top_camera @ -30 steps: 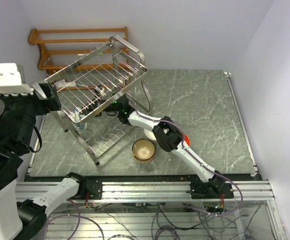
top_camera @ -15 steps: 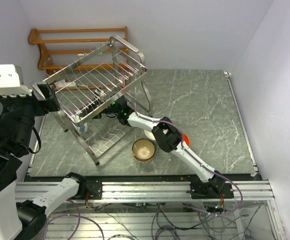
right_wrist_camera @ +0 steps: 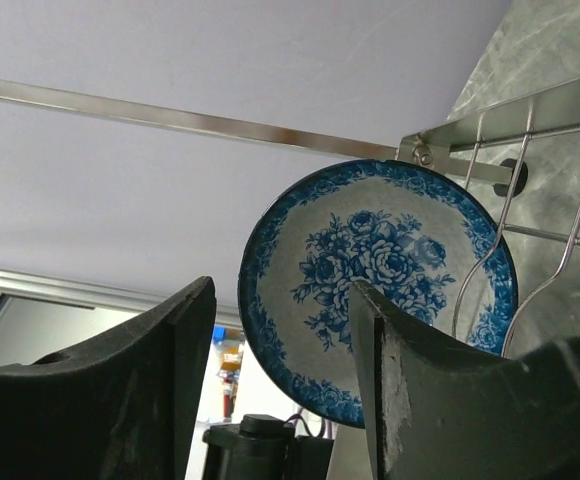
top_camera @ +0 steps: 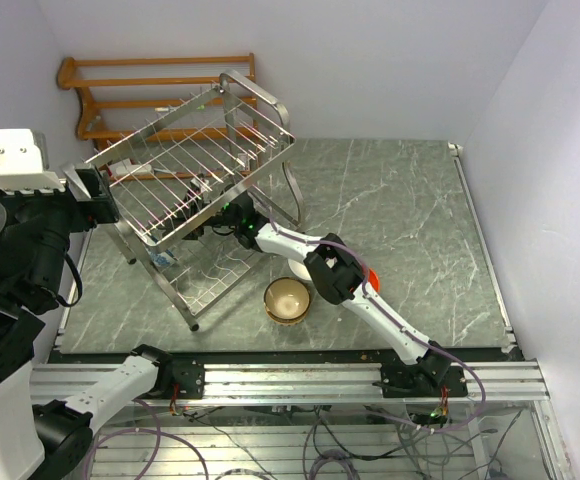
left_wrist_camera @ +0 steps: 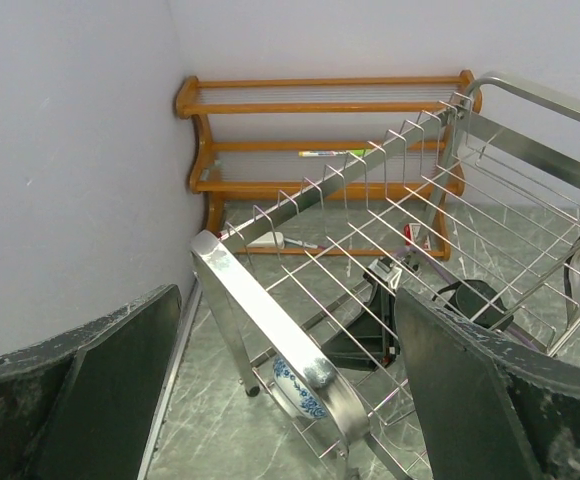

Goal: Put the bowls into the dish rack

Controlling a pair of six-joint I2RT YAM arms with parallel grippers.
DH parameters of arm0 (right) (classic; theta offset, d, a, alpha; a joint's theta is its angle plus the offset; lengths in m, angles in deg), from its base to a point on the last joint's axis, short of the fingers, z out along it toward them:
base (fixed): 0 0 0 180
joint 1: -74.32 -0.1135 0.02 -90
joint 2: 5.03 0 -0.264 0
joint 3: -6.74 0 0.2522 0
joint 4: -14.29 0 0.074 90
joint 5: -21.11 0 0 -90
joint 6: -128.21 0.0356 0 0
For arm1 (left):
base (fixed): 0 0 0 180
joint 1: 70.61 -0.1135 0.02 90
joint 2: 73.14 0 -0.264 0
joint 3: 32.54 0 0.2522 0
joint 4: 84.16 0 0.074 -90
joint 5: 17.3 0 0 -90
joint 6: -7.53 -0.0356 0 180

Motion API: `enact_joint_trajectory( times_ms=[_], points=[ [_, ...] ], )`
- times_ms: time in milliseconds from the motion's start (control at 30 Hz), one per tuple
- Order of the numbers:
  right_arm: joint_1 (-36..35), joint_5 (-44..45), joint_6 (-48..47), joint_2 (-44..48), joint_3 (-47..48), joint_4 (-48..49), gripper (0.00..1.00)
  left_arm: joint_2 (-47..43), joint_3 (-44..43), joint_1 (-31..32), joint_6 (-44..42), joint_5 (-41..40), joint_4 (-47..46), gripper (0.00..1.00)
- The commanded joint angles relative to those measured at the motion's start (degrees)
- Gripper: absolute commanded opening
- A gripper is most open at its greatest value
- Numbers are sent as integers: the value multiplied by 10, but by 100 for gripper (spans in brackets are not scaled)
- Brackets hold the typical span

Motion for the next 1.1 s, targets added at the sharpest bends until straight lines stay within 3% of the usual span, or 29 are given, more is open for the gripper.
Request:
enact_joint_trajectory(
  times_ms=[0, 267, 367, 567, 1067],
  points=[
    [6, -2, -17, 26, 7, 19, 56, -1, 0, -3, -10, -8, -22, 99],
    [10, 21, -68, 113, -74, 5, 58, 4, -12, -3, -5, -20, -17, 99],
    [10, 54, -96, 162, -146, -20, 59, 11, -25, -3, 1, -13, -10, 99],
    [10, 102, -90, 255, -297, 23, 59, 25, -56, -3, 17, 11, 12, 99],
    [-28, 111, -116, 427, -531, 55, 57, 18, -52, -2, 23, 35, 4, 99]
  ],
)
